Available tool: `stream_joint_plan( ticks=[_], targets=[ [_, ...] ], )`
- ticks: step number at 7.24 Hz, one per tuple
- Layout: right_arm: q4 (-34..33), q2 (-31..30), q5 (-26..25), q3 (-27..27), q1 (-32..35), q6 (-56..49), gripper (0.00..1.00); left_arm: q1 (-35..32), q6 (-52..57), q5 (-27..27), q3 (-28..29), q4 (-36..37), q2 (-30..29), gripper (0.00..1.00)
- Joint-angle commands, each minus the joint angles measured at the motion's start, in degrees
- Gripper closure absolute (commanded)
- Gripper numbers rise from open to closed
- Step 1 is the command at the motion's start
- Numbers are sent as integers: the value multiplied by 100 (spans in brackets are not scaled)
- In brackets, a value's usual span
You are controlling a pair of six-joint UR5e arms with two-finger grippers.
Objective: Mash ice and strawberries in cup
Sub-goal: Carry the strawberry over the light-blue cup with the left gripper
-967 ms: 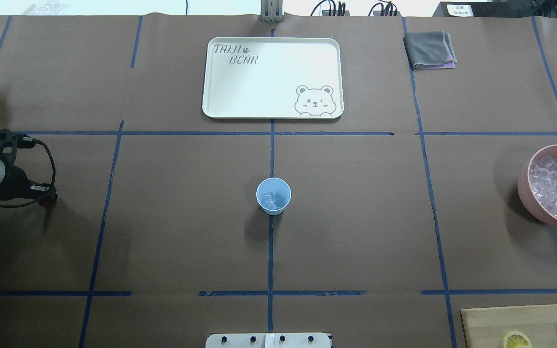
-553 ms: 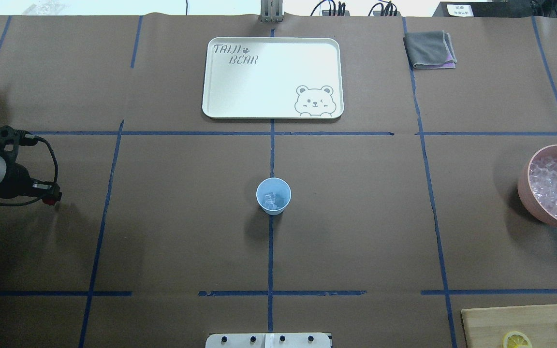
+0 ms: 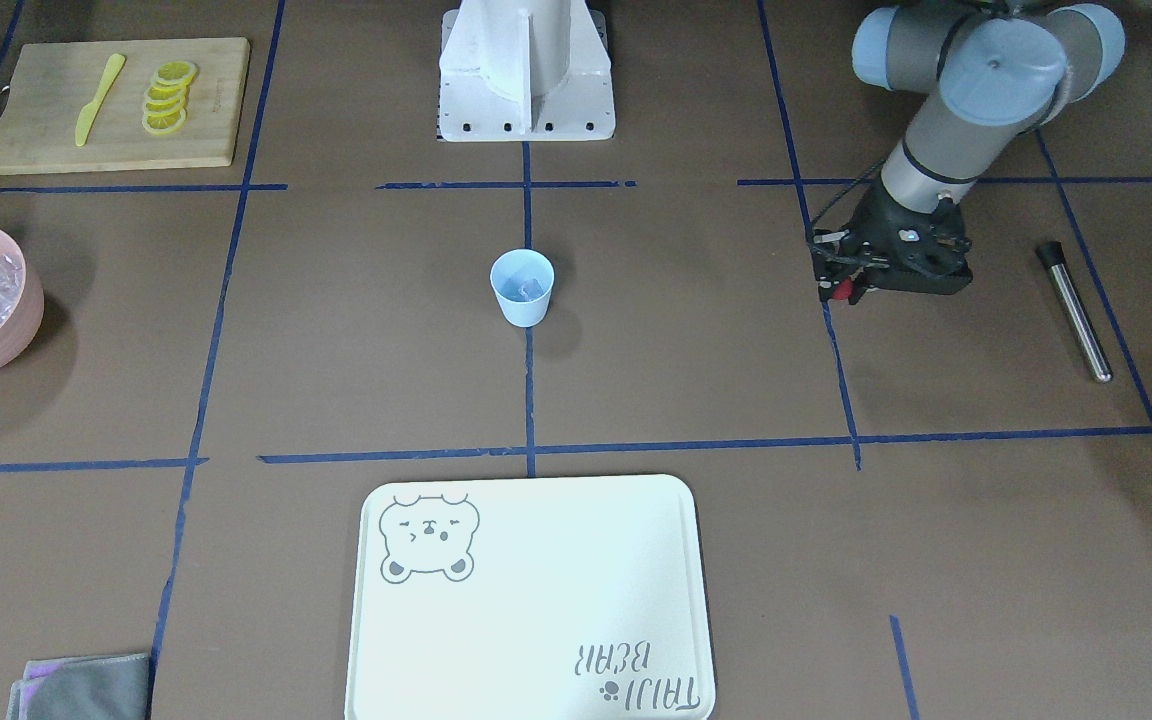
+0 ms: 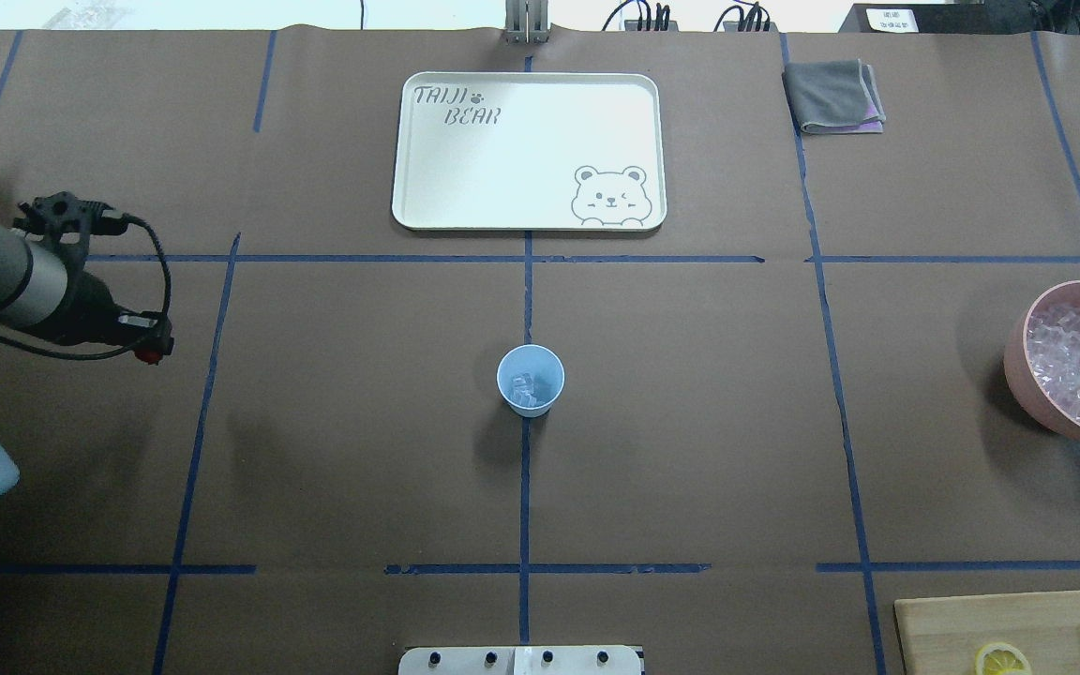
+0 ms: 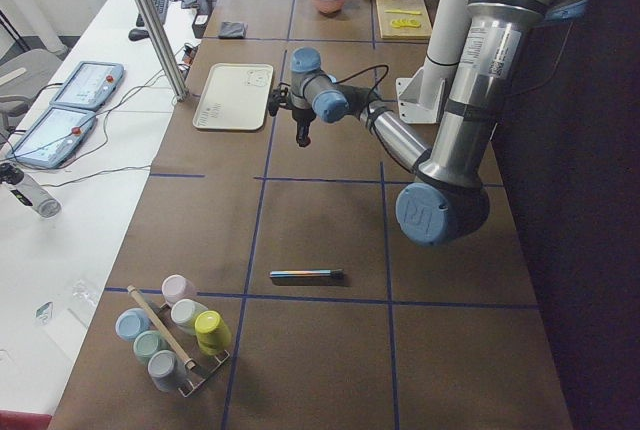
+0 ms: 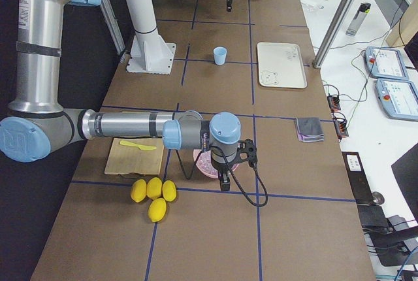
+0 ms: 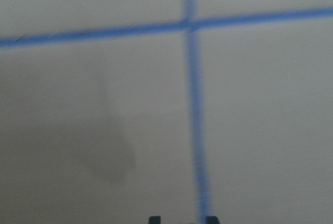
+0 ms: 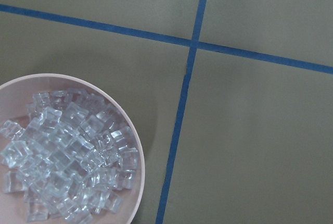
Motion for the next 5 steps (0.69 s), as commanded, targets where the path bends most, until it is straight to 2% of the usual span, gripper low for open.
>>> stream_joint_plan(
  ticks=[1,3,5],
  targets=[
    [5,0,0,6,0,0,1,610,-1113,49,-14,715,-1035,100],
    [5,0,0,-3,0,-9,1,1321,-1845,819,309,769,-1695,100],
    [5,0,0,-11,0,0,1,1657,-2278,1120,1011,769,-2469,100]
  ],
)
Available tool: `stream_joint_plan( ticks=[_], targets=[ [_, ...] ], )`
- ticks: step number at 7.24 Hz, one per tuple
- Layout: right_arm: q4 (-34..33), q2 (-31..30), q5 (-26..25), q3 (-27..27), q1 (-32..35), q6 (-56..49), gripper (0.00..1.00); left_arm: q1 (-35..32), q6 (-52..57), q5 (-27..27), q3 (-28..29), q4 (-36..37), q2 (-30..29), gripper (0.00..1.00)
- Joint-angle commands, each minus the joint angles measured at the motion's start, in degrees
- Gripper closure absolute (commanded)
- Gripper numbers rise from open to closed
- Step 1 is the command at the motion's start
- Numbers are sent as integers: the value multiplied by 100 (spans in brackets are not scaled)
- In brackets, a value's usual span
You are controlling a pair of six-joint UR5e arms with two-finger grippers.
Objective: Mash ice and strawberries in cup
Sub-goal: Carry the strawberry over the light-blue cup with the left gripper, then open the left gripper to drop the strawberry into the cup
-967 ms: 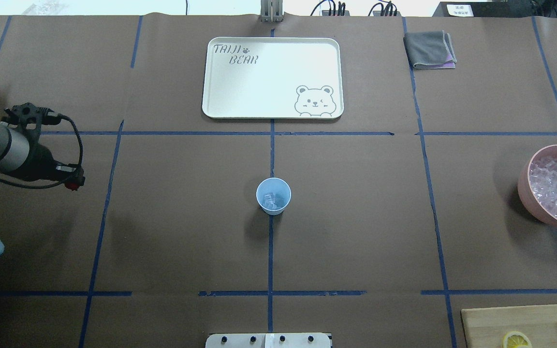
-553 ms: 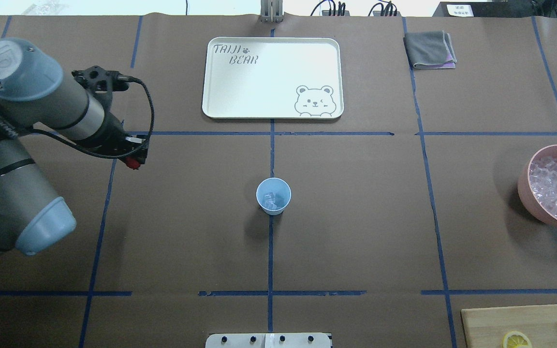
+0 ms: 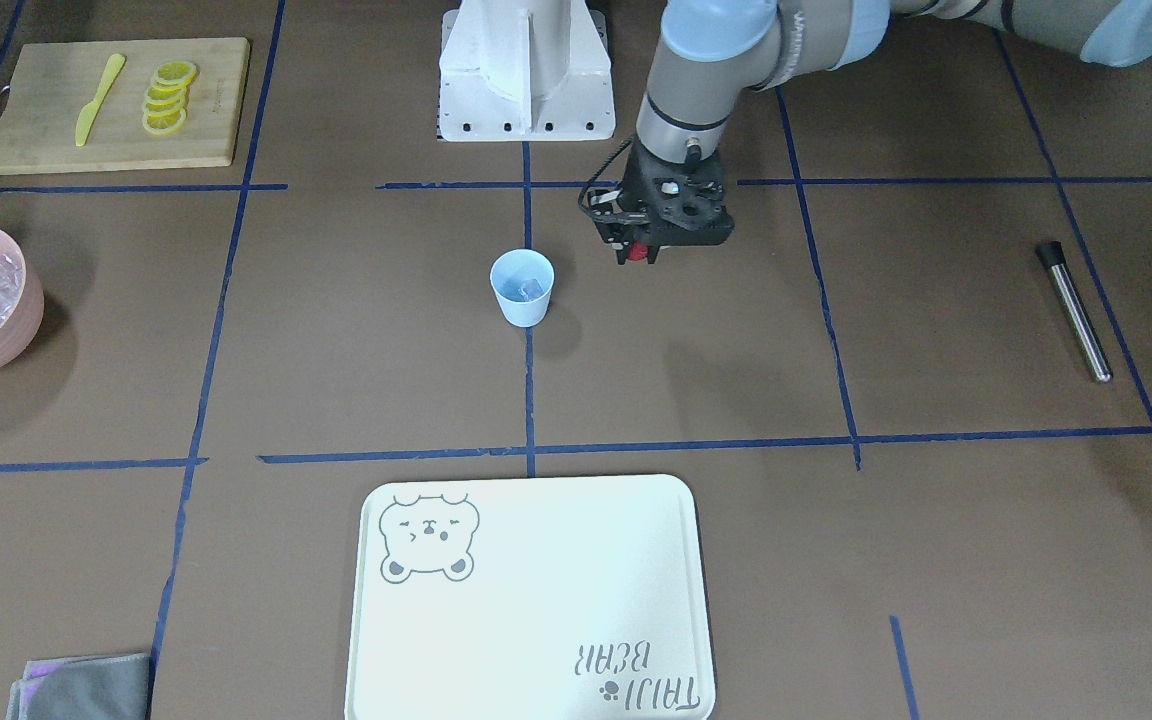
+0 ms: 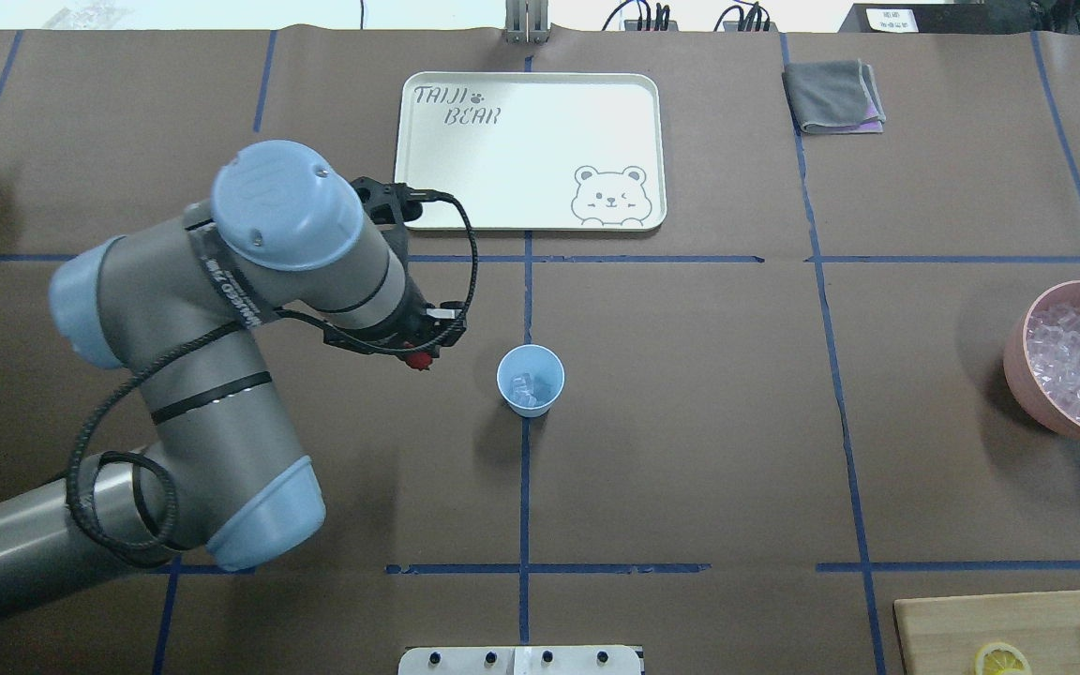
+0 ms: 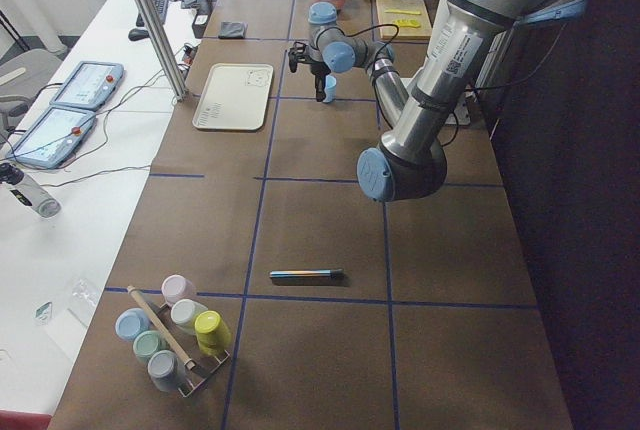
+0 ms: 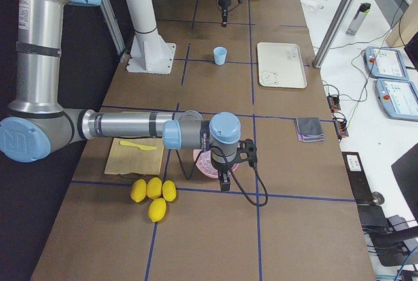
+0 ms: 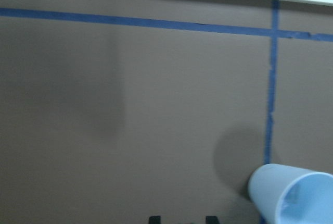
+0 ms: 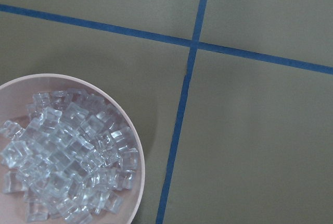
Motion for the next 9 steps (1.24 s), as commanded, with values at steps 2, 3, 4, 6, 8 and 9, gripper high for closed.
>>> stream_joint_plan(
  ticks=[2,3,4,6,8,9],
  targets=[
    [-9,0,0,1,0,2,1,399,-501,372,825,0,-926,100],
    [-9,0,0,1,0,2,1,416,-537,372,897,0,-989,96],
    [0,0,0,10,0,2,1,416,-528,380,898,0,-946,62],
    [0,0,0,10,0,2,1,434,-528,380,907,0,-946,2],
    [0,0,0,10,0,2,1,451,-520,372,907,0,-946,1],
    [0,0,0,10,0,2,1,443,-441,363,898,8,-911,1]
  ],
)
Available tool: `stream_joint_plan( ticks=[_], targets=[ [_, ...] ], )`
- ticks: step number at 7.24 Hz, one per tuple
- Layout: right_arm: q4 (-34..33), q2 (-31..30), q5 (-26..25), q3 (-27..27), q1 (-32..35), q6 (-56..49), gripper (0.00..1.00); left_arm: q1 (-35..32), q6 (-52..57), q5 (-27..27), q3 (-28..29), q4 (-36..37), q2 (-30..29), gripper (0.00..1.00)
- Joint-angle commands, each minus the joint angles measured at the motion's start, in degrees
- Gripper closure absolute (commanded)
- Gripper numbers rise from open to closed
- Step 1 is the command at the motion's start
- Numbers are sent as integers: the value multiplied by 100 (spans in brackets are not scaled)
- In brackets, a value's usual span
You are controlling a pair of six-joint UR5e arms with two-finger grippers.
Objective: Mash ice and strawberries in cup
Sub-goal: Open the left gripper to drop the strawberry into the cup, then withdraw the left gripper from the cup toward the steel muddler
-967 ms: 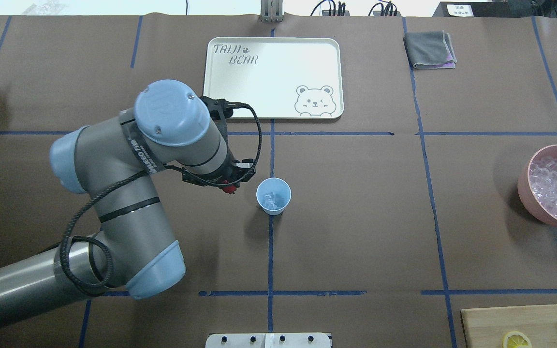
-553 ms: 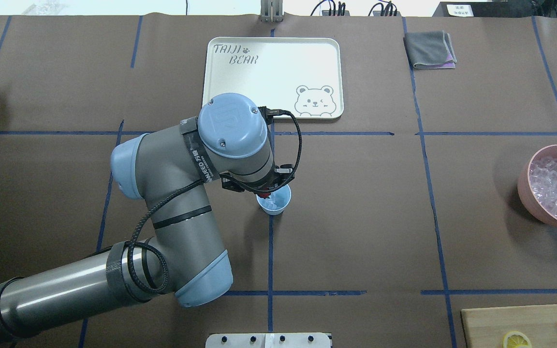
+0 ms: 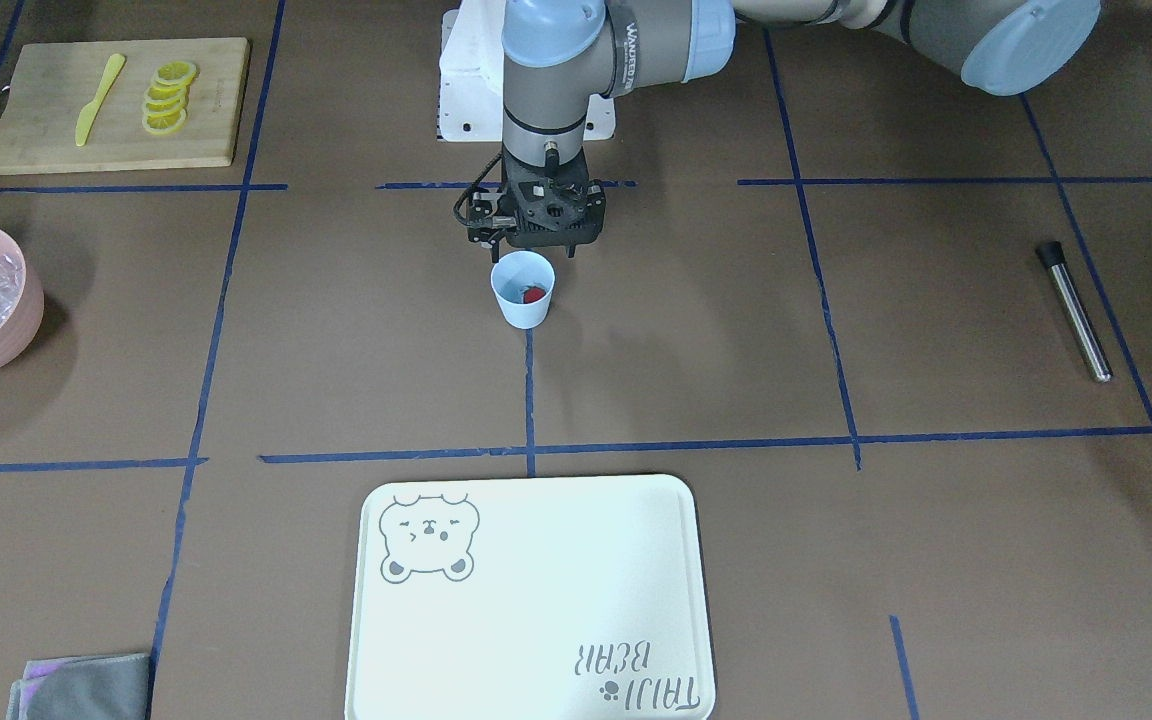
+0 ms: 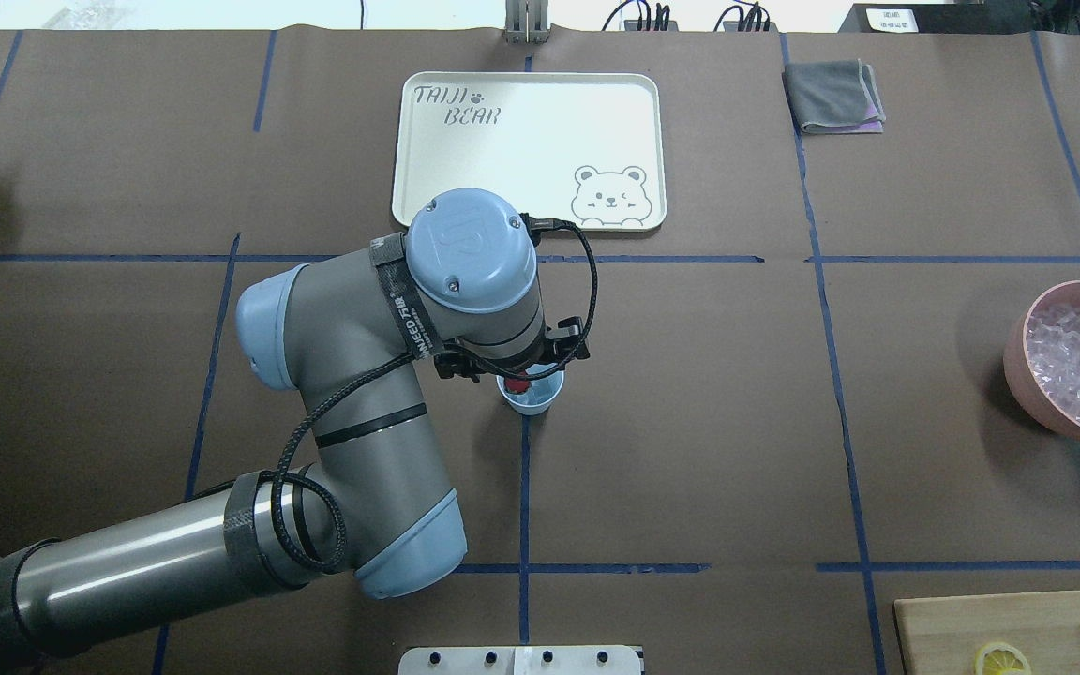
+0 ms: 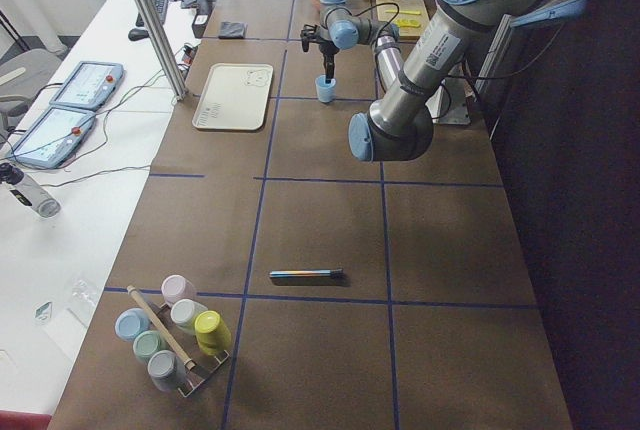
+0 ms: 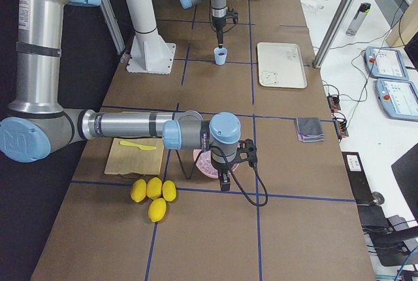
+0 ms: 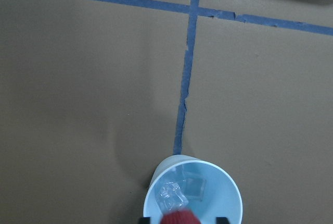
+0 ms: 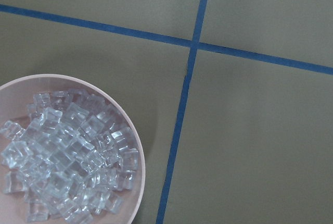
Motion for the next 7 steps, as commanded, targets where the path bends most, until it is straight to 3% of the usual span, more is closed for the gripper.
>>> stream_joint_plan(
  ticks=[1,3,5,7],
  targets=[
    [-9,0,0,0,0,0,1,-53,369,-36,-190,7,323,1],
    [-9,0,0,-9,0,0,1,-569,1474,-315,-891,68,1227,1],
    [0,0,0,9,0,26,1,-1613,2966,-1342,-1306,60,2071,1],
    [105,9,-9,0,0,26,1,-2807,4688,-1905,-1431,51,3116,1]
  ],
)
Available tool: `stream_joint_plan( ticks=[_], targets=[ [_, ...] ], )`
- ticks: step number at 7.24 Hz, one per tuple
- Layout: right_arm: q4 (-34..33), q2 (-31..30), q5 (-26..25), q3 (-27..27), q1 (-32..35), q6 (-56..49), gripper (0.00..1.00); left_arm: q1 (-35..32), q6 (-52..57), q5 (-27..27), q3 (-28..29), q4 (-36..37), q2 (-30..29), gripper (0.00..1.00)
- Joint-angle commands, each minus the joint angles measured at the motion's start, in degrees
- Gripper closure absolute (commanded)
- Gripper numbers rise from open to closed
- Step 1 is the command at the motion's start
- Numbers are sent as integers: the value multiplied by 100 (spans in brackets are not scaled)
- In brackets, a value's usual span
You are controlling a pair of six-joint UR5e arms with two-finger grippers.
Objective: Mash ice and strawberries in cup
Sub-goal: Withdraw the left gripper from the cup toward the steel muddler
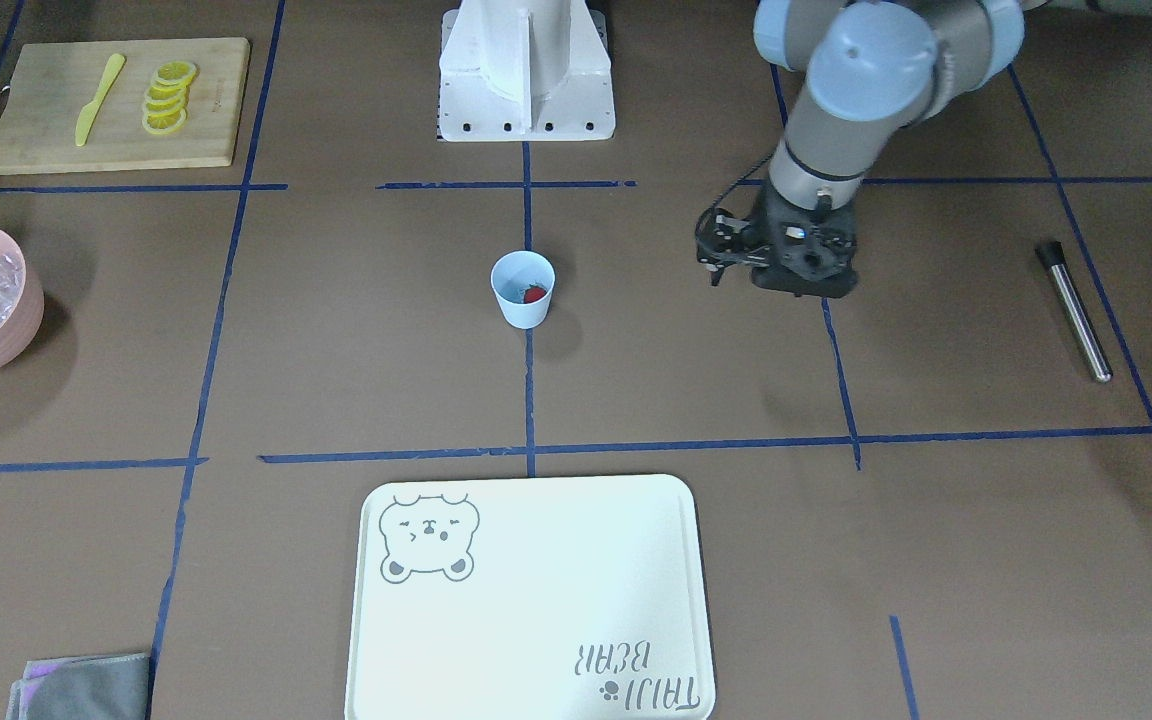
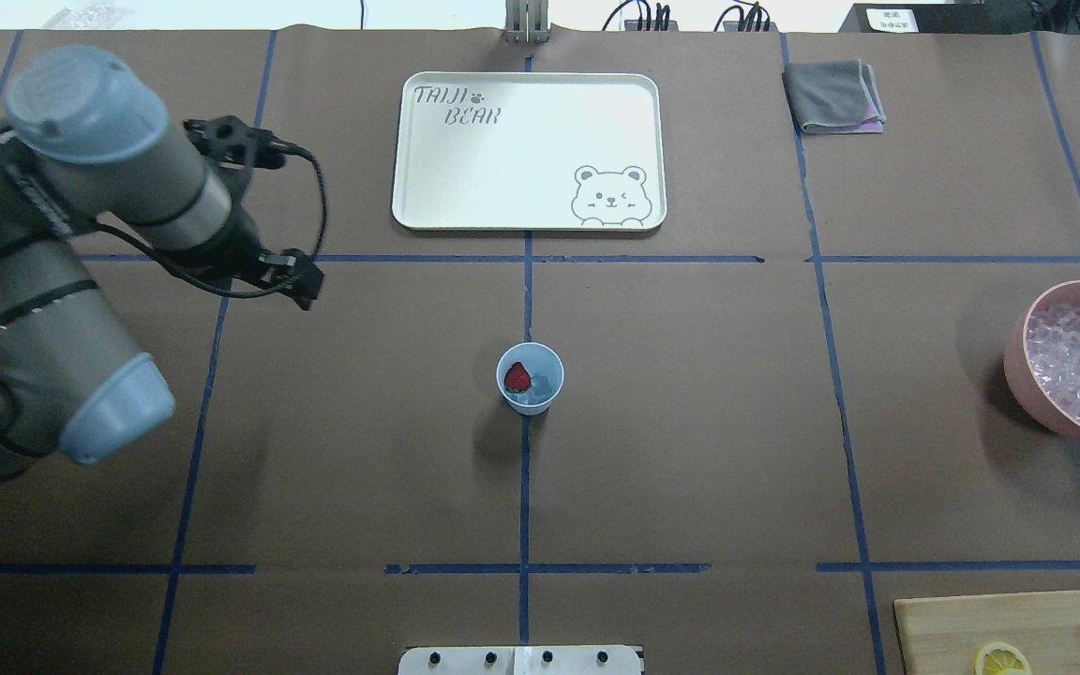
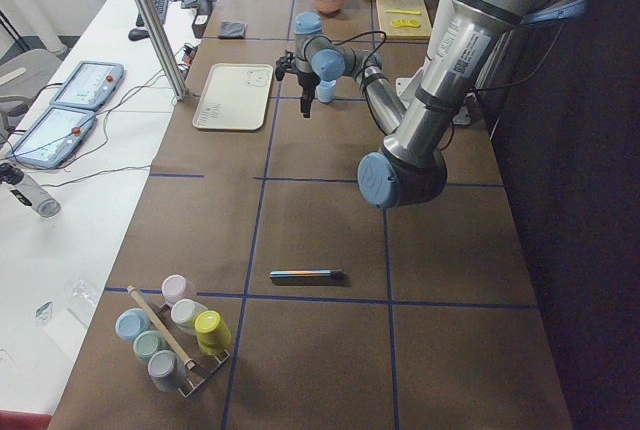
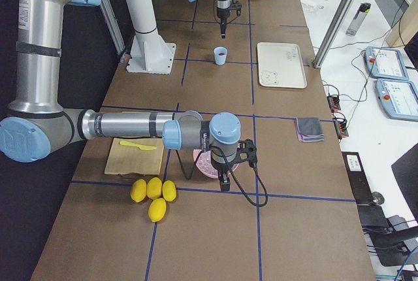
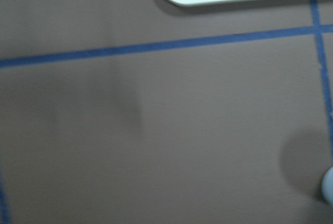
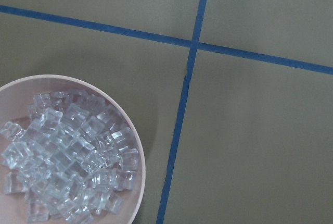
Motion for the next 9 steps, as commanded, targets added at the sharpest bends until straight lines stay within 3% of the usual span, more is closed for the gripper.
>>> stream_joint_plan(
  ticks=[1,2,5,9],
  targets=[
    [46,12,-3,7,0,5,1,-1307,1597,-744,-27,-82,1268,1],
    [47,13,6,7,0,5,1,-1817,2220,-783,-9,-100,1718,1],
    [47,13,6,104,0,66,1,-1902,2376,-766,191,-659,2486,1],
    [47,21,6,156,0,172,1,-1902,2289,-766,1665,-2652,2628,1]
  ],
)
